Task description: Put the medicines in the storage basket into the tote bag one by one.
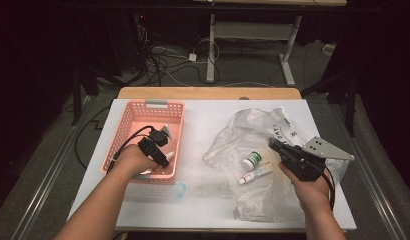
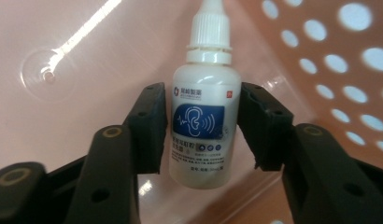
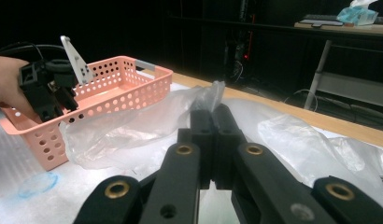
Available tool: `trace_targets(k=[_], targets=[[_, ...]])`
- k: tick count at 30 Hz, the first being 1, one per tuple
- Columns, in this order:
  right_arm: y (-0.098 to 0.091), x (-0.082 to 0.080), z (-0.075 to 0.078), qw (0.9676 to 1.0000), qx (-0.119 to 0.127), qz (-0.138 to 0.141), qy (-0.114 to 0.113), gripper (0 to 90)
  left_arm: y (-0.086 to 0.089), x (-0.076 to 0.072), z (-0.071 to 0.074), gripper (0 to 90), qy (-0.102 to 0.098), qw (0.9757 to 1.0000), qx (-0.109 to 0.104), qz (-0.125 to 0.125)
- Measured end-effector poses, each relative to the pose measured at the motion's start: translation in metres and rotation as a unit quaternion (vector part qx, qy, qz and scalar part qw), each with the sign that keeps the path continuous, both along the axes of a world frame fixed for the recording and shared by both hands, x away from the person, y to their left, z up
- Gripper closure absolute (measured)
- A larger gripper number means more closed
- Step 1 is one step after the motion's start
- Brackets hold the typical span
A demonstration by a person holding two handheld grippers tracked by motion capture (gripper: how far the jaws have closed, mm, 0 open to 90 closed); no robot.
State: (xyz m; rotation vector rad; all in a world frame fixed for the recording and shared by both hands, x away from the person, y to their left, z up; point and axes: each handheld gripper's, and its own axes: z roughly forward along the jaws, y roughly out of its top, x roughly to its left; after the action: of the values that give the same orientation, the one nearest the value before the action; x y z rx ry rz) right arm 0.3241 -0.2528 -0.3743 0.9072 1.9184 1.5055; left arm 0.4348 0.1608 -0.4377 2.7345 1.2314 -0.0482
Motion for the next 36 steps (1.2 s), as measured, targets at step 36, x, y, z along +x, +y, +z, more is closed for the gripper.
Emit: trace_targets(k=[36], targets=[[0.0, -0.001, 0.001, 1.0, -0.001, -0.002, -0.003, 90.0, -0.049, -0.125, 0.048, 58.5, -0.241, 0.9222, -0.288, -0.095]])
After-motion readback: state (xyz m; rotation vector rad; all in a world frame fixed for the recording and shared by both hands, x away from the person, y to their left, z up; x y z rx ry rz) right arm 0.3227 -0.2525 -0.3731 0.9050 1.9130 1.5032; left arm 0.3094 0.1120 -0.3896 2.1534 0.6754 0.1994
